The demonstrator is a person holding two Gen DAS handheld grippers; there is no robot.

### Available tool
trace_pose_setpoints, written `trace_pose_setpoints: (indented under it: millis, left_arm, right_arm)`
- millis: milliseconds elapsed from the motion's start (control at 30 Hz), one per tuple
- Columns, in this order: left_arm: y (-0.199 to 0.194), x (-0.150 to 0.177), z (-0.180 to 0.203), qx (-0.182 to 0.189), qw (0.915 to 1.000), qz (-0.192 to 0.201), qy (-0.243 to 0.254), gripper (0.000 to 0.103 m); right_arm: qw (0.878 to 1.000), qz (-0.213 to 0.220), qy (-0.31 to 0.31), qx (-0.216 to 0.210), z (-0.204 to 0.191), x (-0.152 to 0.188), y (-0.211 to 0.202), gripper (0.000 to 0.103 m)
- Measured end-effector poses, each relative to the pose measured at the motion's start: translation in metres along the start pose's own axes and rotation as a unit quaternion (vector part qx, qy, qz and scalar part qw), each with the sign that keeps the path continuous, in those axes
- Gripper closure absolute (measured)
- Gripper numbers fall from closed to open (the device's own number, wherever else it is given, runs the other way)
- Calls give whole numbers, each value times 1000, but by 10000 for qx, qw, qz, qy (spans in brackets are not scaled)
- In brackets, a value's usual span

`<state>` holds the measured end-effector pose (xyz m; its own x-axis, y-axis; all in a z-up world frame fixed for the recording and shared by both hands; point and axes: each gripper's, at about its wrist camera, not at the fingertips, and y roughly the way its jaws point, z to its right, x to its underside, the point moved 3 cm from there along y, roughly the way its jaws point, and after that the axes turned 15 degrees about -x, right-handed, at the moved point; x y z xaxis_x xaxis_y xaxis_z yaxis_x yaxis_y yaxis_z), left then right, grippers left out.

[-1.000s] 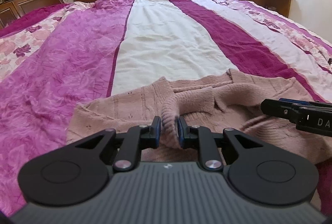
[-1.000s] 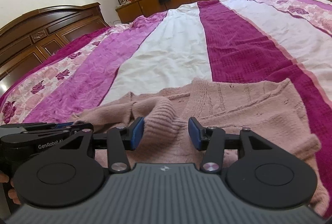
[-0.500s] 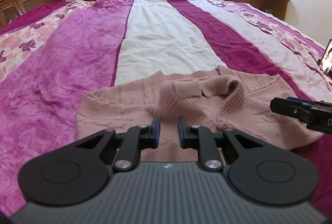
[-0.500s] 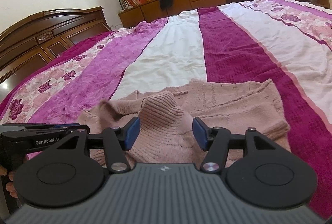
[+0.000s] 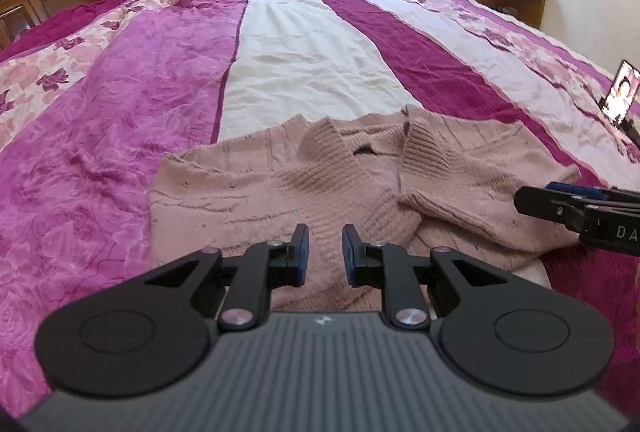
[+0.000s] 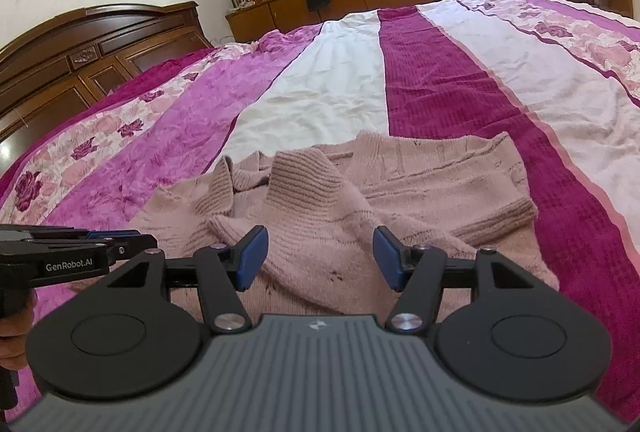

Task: Fold small clothes
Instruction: 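Lower the hem onto the cardigan and open both grippers, then grasp the folded cardigan edges with both grippers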

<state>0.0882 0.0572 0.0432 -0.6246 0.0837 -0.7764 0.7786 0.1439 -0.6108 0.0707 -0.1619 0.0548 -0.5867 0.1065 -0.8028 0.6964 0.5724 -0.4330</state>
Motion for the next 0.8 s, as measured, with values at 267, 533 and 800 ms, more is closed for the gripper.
trace_pose_setpoints:
  millis: [267,533,800]
  left_arm:
    - [-4,10,18,203,9988,129,416,60]
    - [16,20,34,217,9969,73,756,60]
    - [21,26,40,42,9937,437,1030,62]
  right_arm:
    - [9997,-168,-180,-13,-6,8,4,37]
    - [9981,-366,-493,-92,-13,11,17,37]
    - [9939,-604,-909,-134,-16,16,43,37]
